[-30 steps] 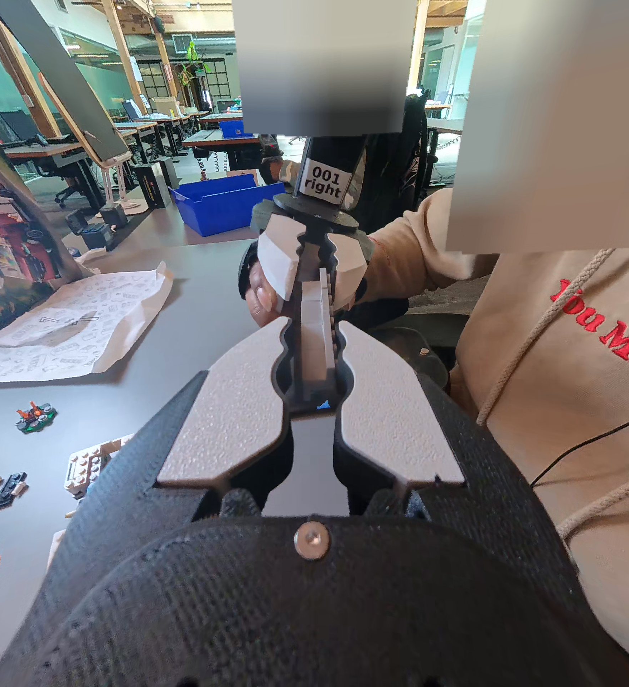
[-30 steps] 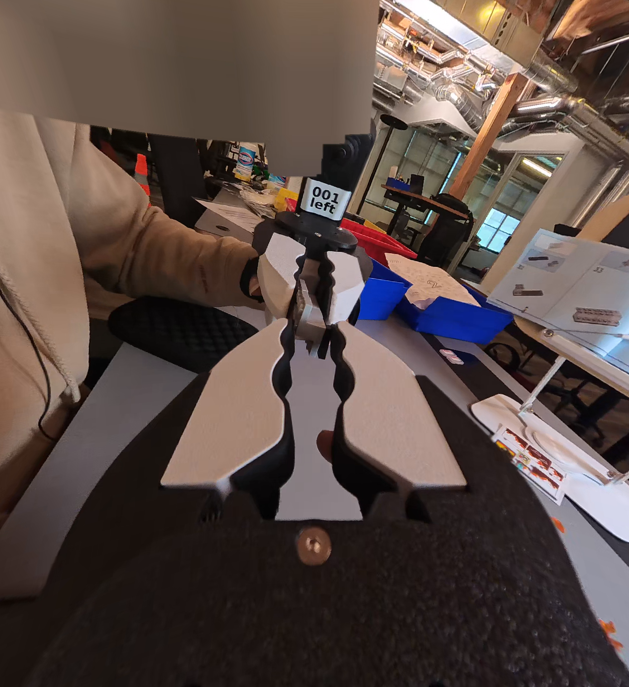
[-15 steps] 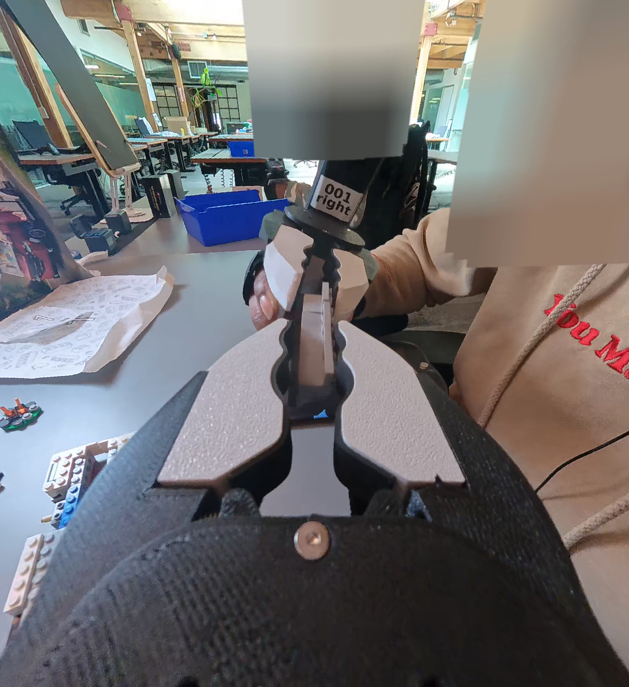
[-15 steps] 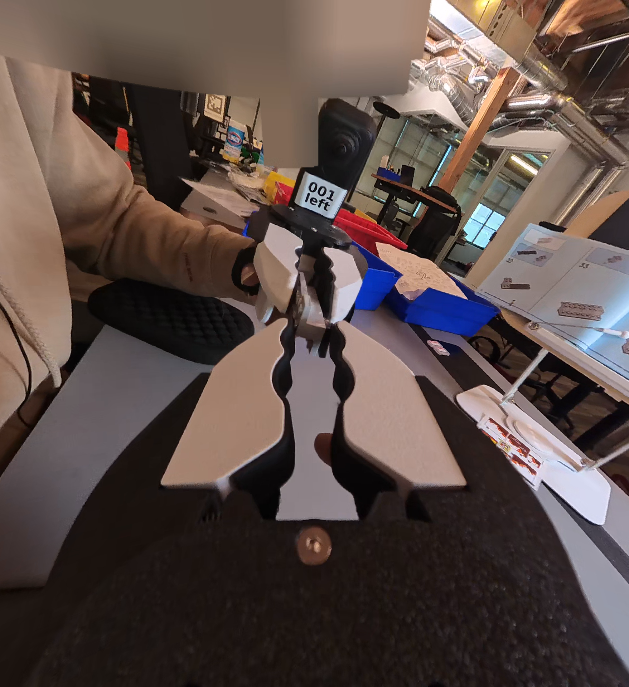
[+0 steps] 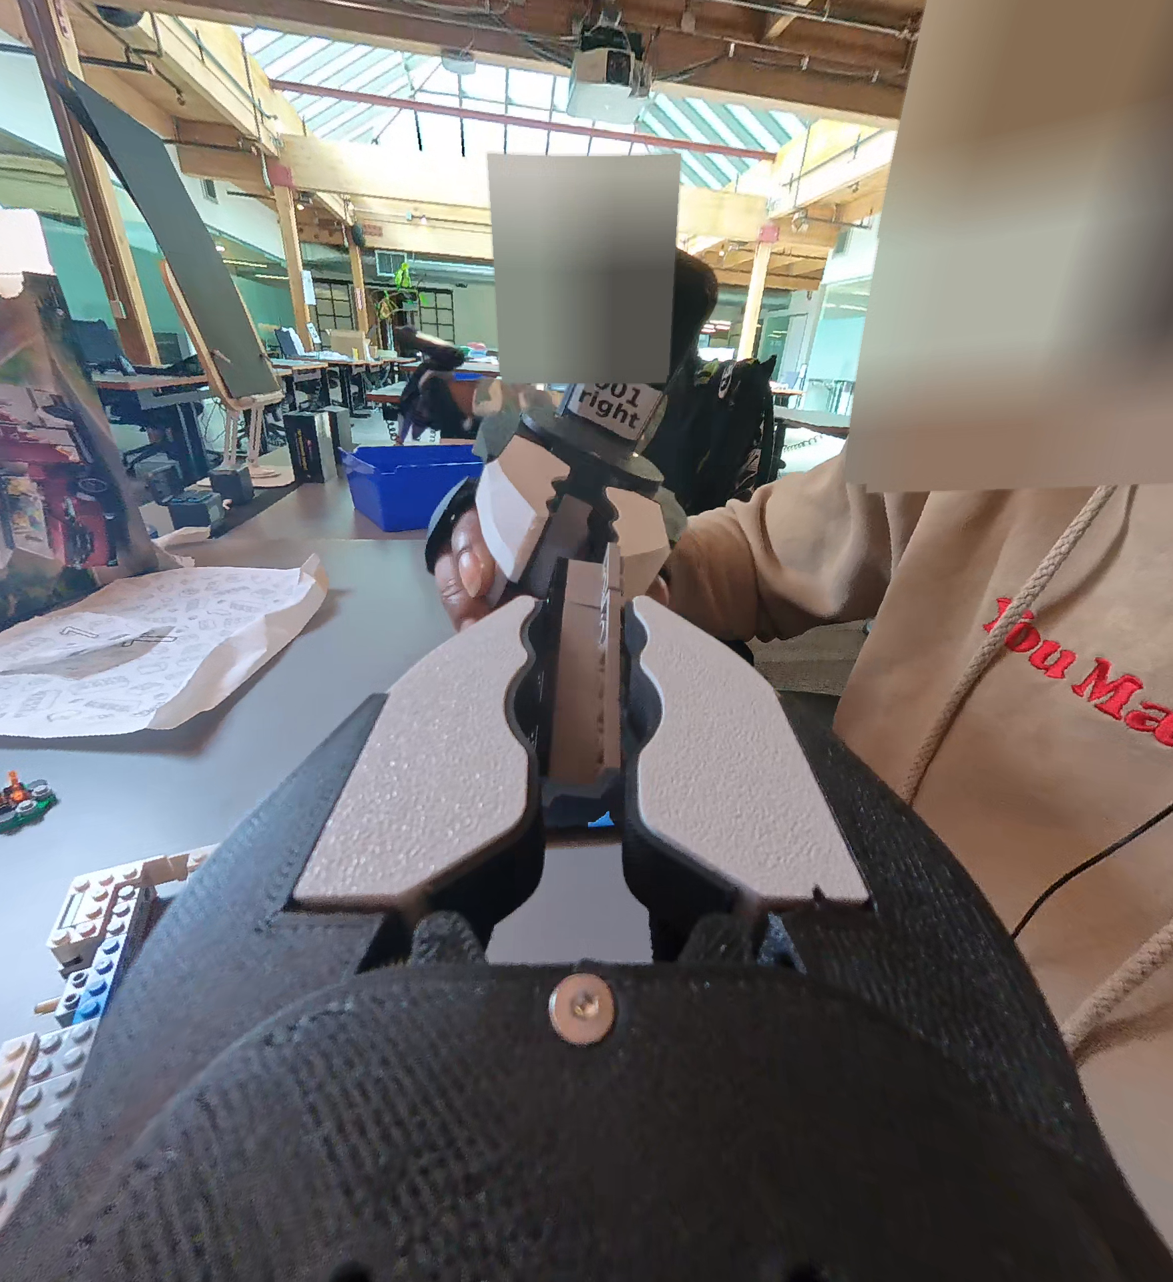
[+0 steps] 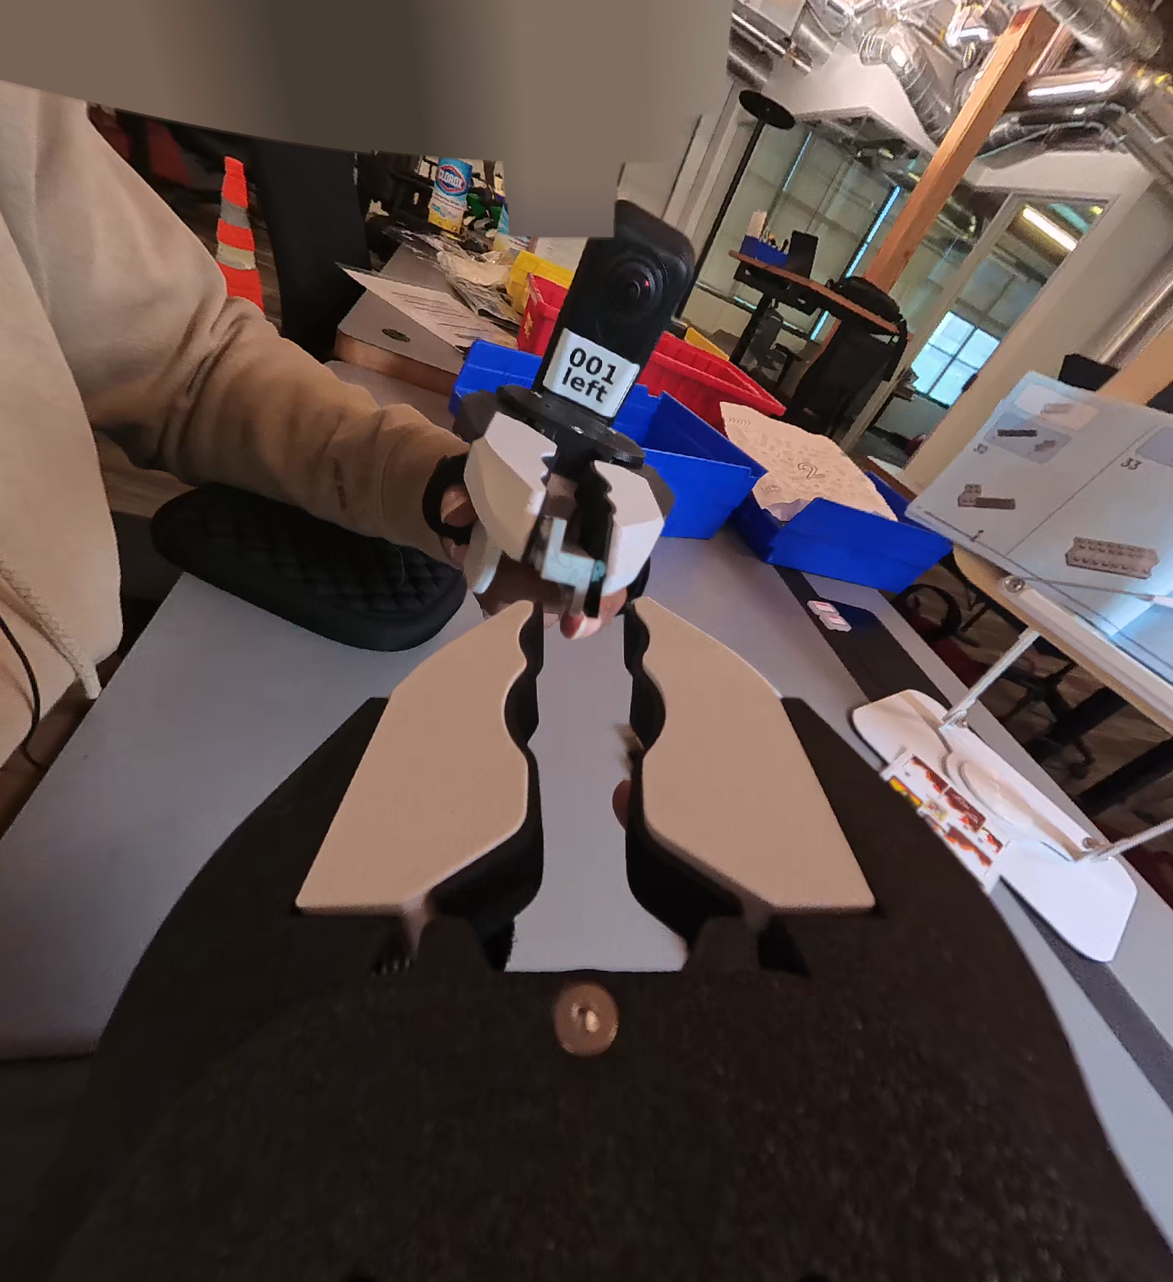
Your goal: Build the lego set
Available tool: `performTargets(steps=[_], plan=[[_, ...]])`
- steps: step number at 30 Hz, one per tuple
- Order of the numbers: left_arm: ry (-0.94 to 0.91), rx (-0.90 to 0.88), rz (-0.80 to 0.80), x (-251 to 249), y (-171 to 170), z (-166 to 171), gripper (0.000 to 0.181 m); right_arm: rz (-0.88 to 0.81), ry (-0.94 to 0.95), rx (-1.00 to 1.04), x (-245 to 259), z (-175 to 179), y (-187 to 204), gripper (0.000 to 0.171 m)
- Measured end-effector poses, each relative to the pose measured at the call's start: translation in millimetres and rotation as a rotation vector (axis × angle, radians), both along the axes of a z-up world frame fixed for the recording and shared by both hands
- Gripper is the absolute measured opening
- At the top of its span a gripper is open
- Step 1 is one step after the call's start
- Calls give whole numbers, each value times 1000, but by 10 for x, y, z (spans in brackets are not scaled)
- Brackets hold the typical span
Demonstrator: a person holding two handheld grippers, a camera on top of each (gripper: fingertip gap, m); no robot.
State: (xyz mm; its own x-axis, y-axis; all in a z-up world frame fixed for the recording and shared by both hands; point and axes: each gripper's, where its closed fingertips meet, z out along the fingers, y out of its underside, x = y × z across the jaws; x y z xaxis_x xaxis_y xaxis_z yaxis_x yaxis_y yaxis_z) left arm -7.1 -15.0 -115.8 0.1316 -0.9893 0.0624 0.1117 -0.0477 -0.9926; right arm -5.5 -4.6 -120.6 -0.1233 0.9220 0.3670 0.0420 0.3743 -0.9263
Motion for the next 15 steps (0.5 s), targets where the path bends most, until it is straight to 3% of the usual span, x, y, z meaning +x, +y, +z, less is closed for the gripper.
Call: performTargets(steps=[5,15], plan=[[11,17,-22,65,-36,-42,21,3,-38,3,-61,-87,-44,11],[30,29,-11,59,-36,-58,21,-8,-31,-80,-88,-114,-45,7]])
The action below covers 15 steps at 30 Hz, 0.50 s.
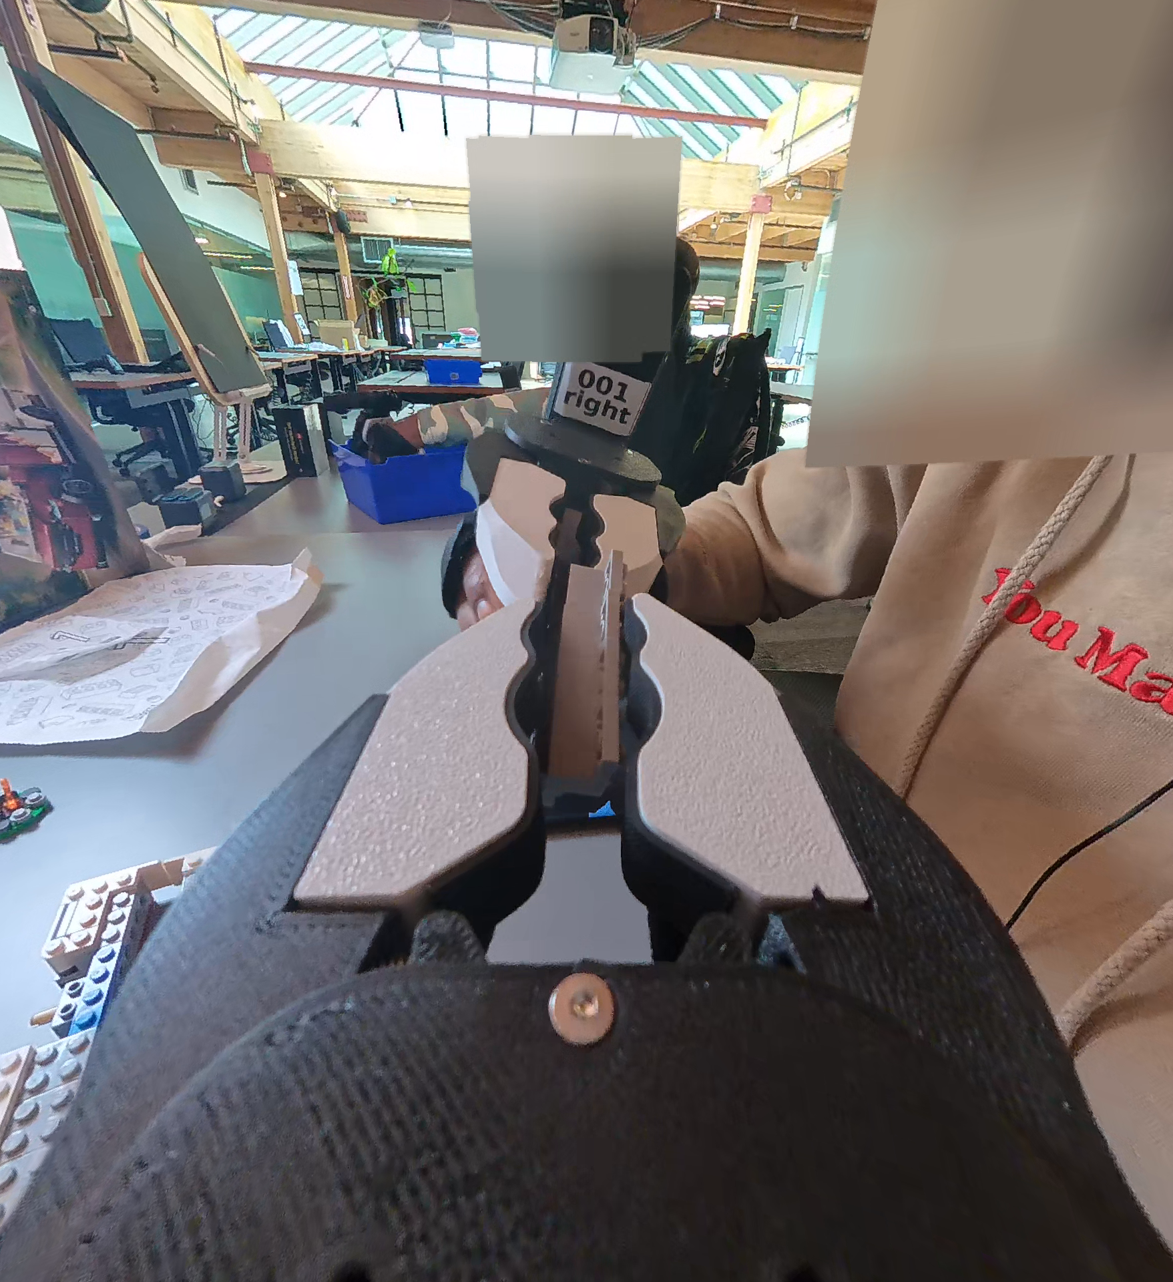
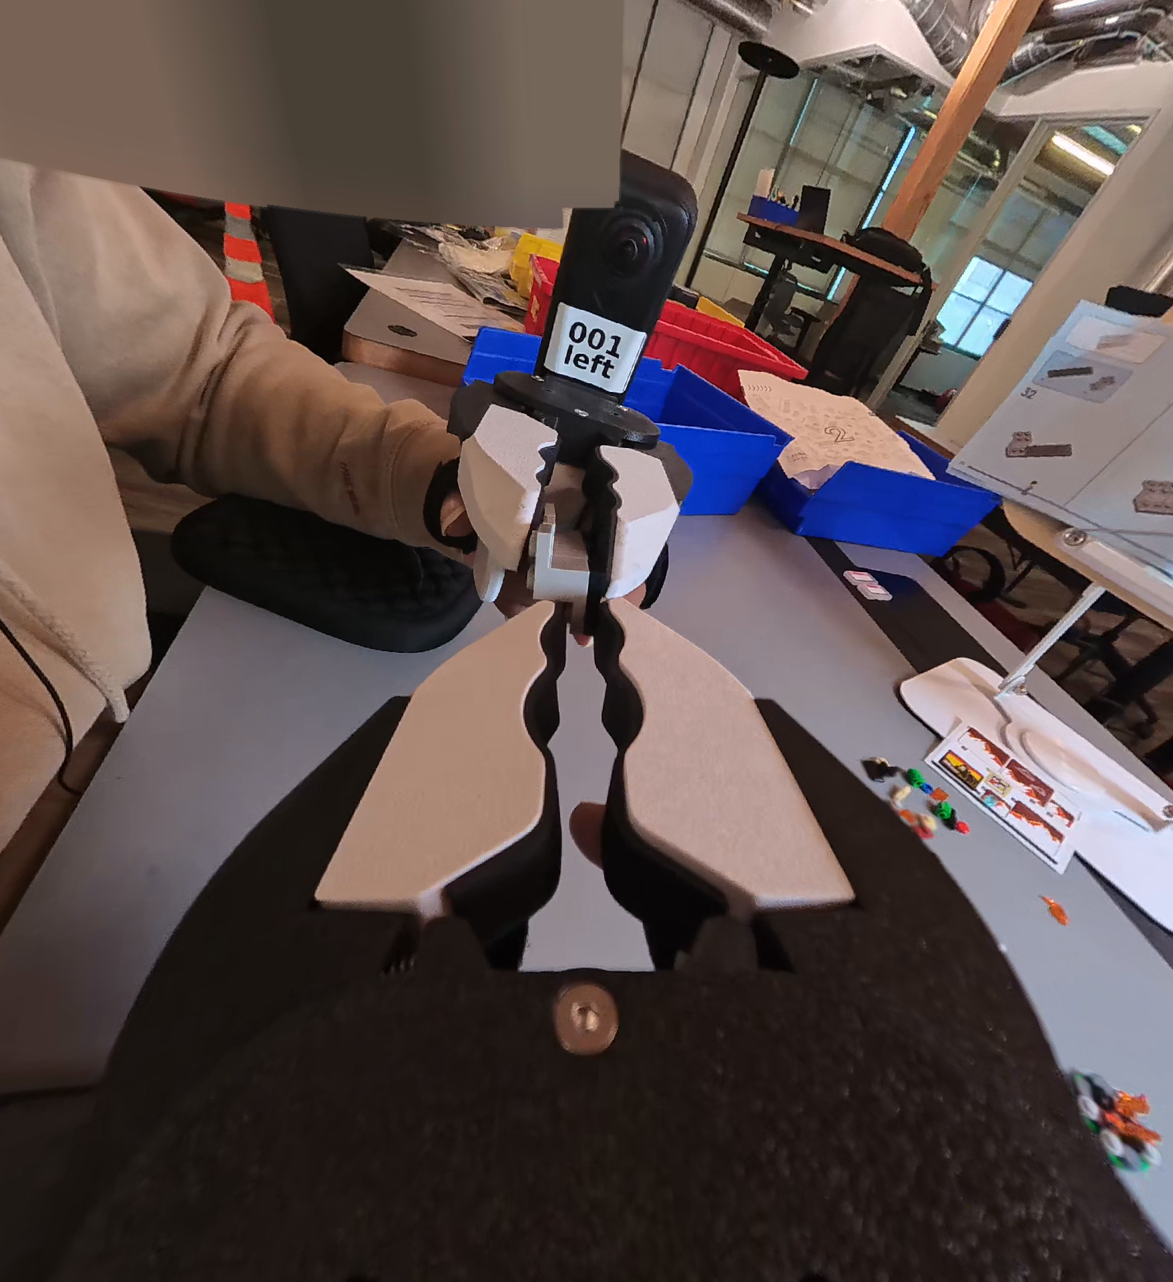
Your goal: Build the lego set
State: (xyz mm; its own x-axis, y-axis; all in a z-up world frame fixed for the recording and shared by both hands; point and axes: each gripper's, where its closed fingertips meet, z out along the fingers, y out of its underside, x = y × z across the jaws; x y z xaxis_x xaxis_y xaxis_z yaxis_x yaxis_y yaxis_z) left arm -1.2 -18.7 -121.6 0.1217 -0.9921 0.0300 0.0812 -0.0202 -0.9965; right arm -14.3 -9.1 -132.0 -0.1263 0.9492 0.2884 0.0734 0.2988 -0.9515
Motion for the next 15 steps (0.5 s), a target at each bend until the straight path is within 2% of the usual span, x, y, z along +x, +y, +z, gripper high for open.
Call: performTargets(steps=[10,15], plan=[[56,52,66,-6,45,-61,20,8,12,-124,-16,-57,25,8],[106,91,108,-22,93,-84,20,10,36,-98,-8,-69,74,12]])
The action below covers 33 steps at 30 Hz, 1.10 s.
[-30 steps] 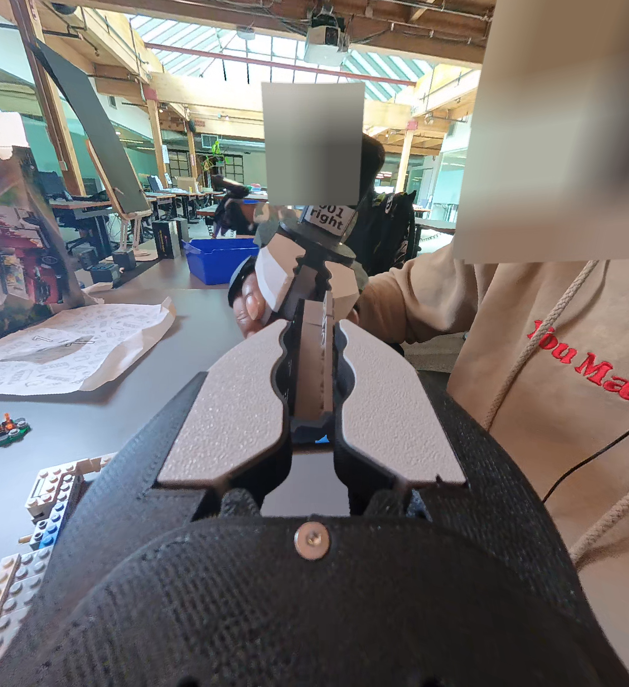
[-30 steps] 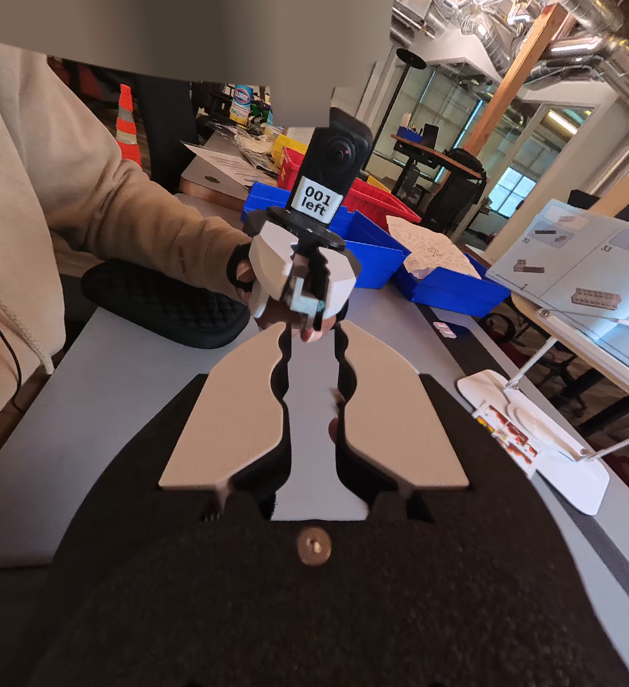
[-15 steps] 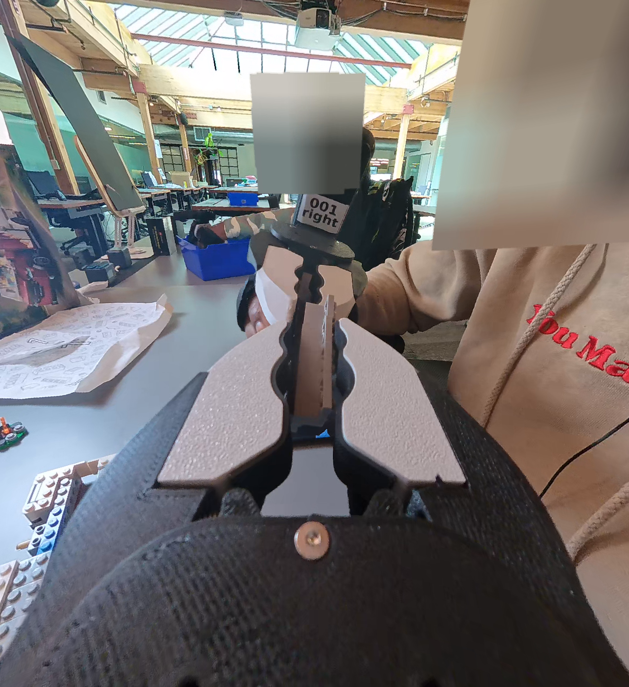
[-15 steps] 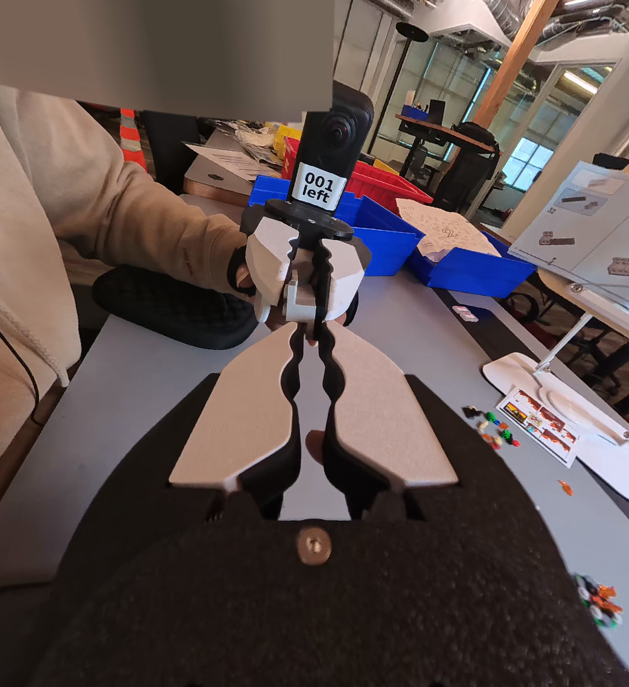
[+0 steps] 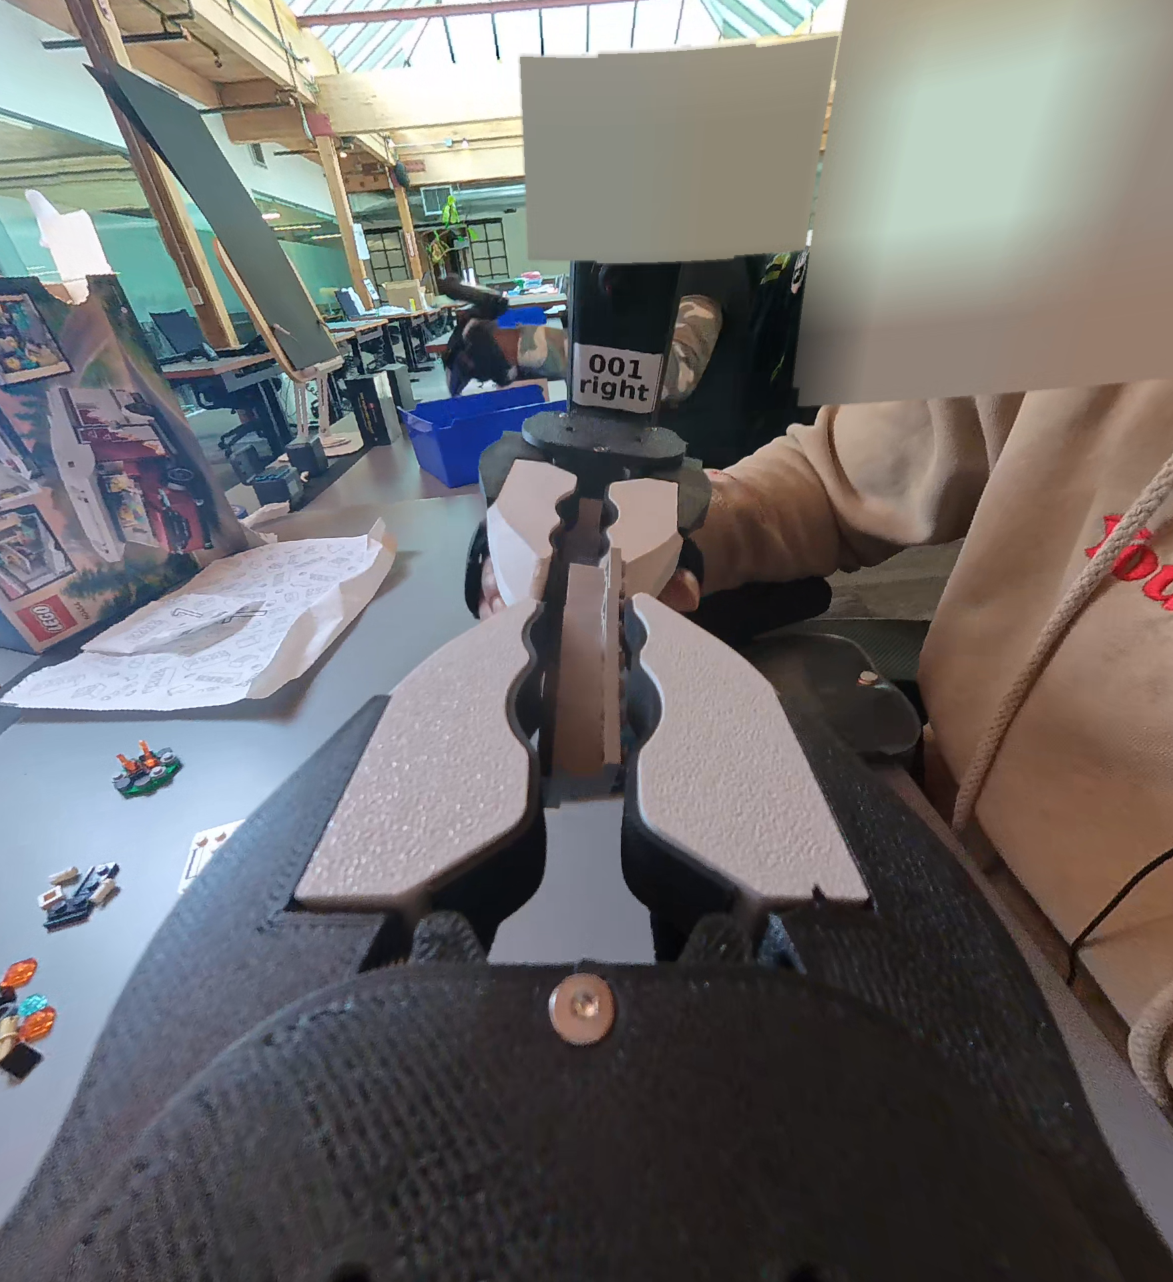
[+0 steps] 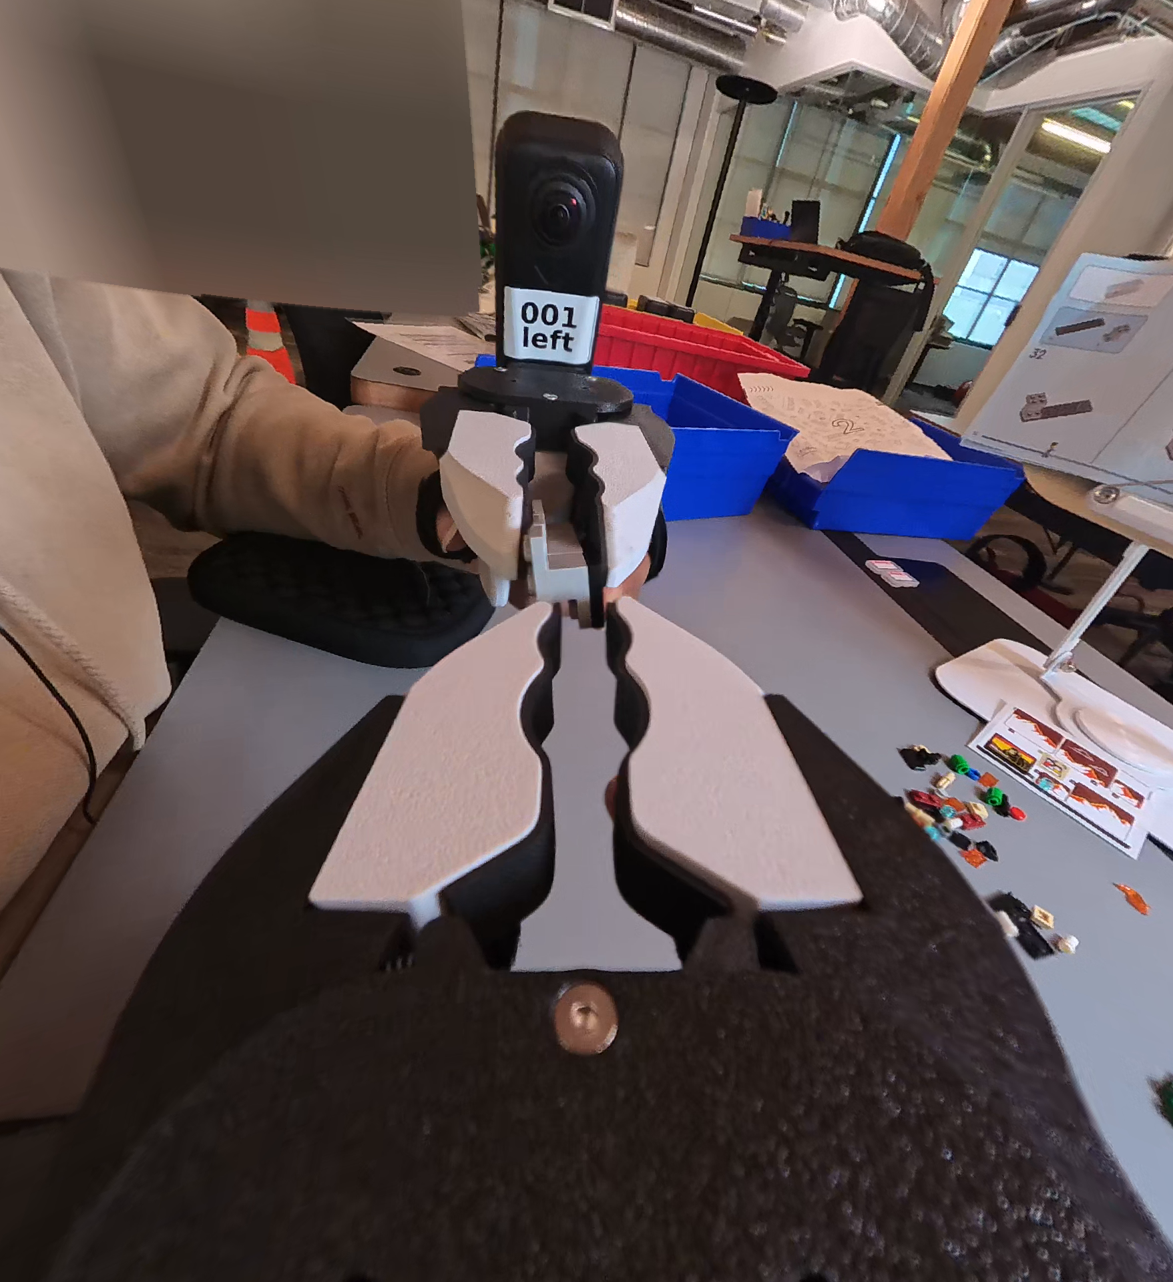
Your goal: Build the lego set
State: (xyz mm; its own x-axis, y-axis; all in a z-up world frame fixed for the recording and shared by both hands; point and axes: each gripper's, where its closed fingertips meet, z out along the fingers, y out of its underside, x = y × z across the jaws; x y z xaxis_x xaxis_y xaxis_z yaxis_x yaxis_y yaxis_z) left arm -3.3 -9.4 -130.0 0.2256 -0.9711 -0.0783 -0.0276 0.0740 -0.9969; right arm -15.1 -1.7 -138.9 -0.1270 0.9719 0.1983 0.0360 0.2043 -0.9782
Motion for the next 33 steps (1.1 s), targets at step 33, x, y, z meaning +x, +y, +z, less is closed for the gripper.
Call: performTargets(steps=[33], plan=[[263,230,79,-138,-9,-221,20,30,-2,97,-19,-101,-97,18]])
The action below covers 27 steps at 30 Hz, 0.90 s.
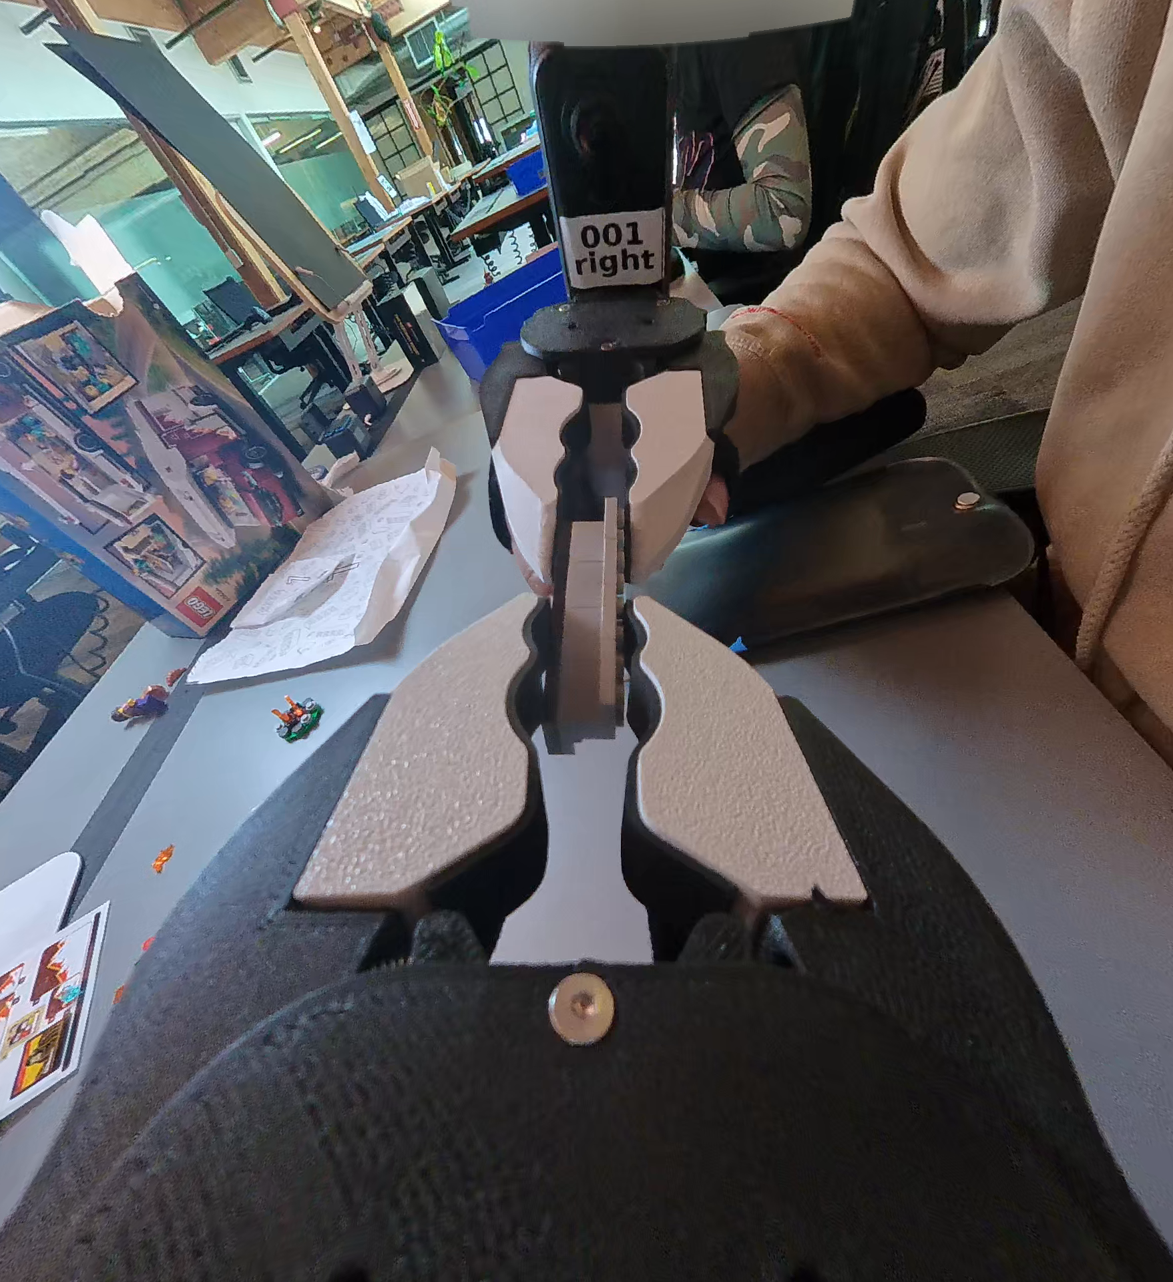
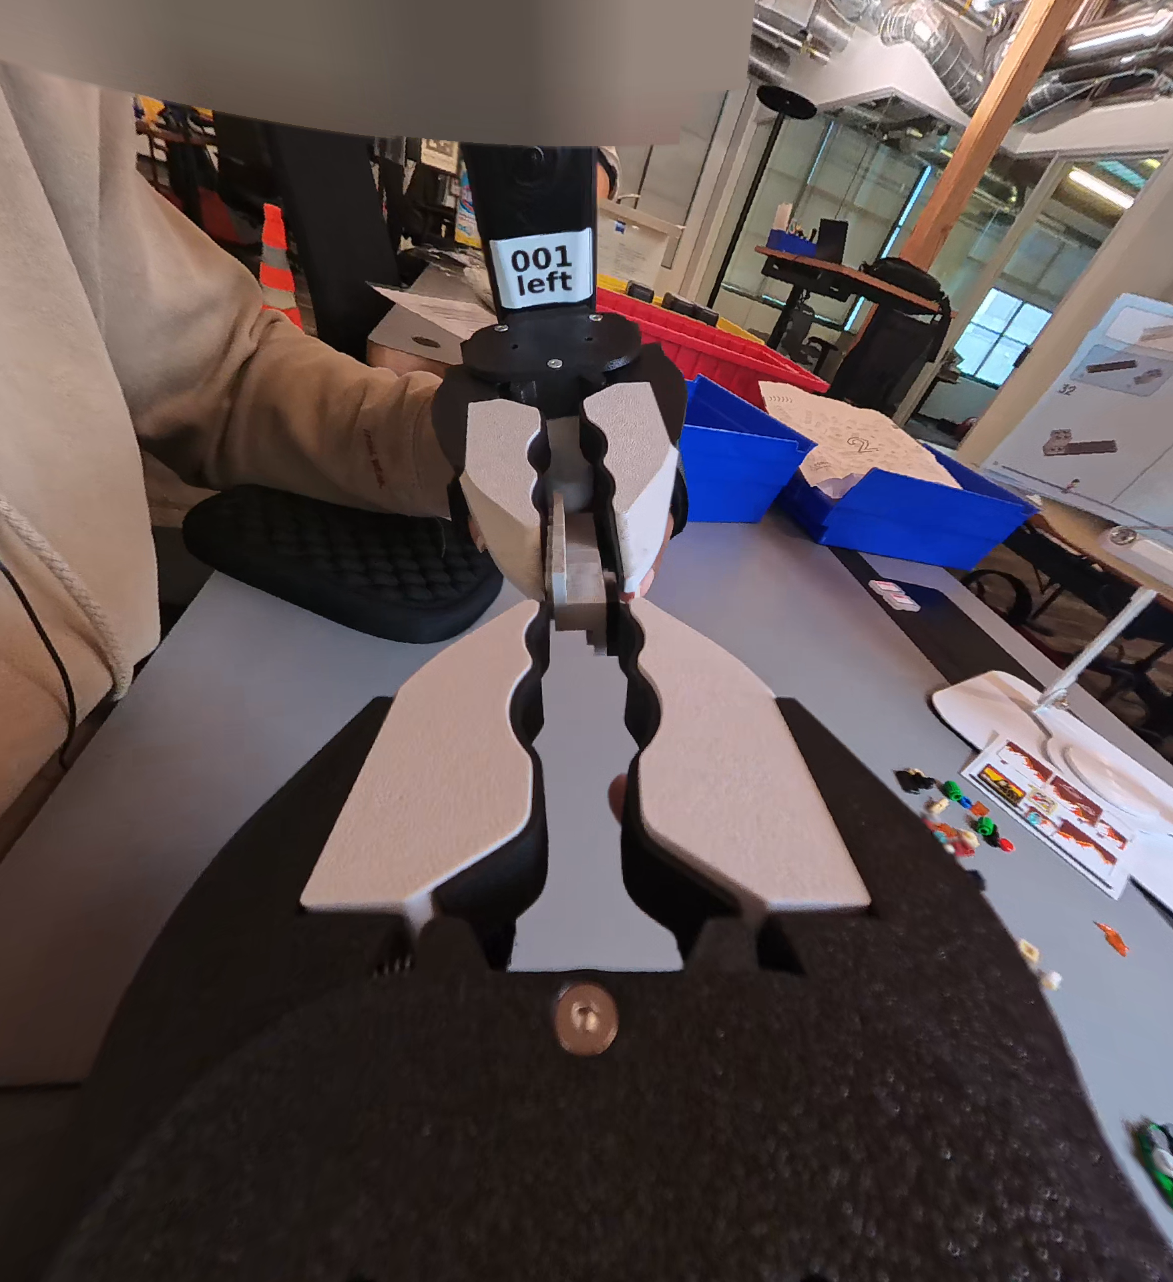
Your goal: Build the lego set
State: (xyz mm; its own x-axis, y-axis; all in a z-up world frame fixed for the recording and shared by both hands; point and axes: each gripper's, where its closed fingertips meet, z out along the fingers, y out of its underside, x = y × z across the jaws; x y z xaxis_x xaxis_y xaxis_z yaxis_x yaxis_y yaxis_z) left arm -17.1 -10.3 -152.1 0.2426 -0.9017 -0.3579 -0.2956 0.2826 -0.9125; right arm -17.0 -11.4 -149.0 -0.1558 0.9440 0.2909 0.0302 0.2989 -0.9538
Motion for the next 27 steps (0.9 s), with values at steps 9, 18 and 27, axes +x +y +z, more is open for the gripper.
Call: performTargets(steps=[9,18,27], plan=[[37,55,0,48,-35,-22,20,-17,-3,95,0,28,-67,19],[-95,-126,-53,-6,-17,13,20,2,50,24,62,126,-34,19],[-73,-66,-15,-15,32,-1,19,-16,53,1,53,93,24,19]])
